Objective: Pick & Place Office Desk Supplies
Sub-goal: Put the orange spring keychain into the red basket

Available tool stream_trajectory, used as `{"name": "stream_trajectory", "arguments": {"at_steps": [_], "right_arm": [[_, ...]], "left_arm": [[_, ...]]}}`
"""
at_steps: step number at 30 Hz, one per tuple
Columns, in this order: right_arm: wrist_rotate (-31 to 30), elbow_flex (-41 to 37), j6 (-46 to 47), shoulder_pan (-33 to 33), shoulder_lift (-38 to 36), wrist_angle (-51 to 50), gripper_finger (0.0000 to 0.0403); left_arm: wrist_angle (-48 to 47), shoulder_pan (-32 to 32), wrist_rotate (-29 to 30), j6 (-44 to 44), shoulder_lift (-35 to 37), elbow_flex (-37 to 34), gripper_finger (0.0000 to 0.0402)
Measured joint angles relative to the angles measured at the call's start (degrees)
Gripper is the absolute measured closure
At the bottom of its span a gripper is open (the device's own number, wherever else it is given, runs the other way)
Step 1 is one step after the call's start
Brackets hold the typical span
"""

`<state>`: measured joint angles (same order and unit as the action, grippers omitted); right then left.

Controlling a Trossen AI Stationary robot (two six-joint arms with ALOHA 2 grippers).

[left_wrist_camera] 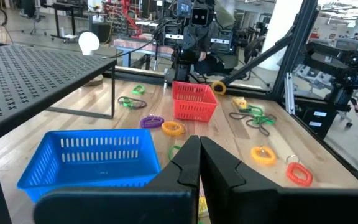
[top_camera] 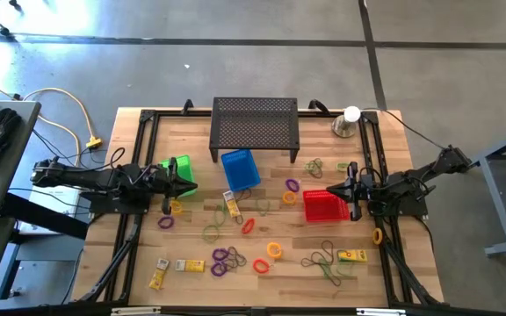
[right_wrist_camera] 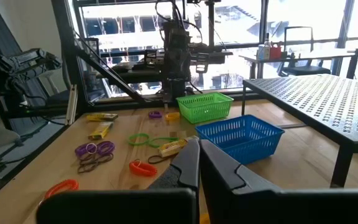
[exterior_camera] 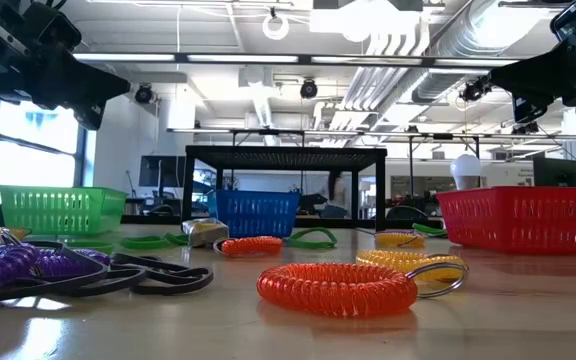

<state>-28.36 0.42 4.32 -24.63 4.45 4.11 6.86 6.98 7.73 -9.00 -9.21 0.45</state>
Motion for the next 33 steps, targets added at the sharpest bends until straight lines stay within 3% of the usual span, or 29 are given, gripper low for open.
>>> {"name": "stream_trajectory", "arguments": {"at_steps": [7,22,25,33], "right_arm": [[-0.14,-0.02,-7.4,0.01,0.0,0.59,0.0401],[-0.04,-0.01,-8.63,0.01,0.0,2.9,0.0401],[-0.01,0.0,-6.01,0.01,-0.02,5.03,0.0401],[0.39,0.01,-4.4,-0.02,-0.02,9.34,0.0401]], "left_arm": [[0.7,0.0,0.02,0.05,0.0,0.0,0.0401],[0.5,0.07,-2.61,-1.57,-0.04,0.0,0.0401],[0.5,0.07,-3.13,-5.6,-0.04,0.0,0.0401],[0.5,0.32,-3.02,-5.24,-0.15,0.0,0.0401]]}}
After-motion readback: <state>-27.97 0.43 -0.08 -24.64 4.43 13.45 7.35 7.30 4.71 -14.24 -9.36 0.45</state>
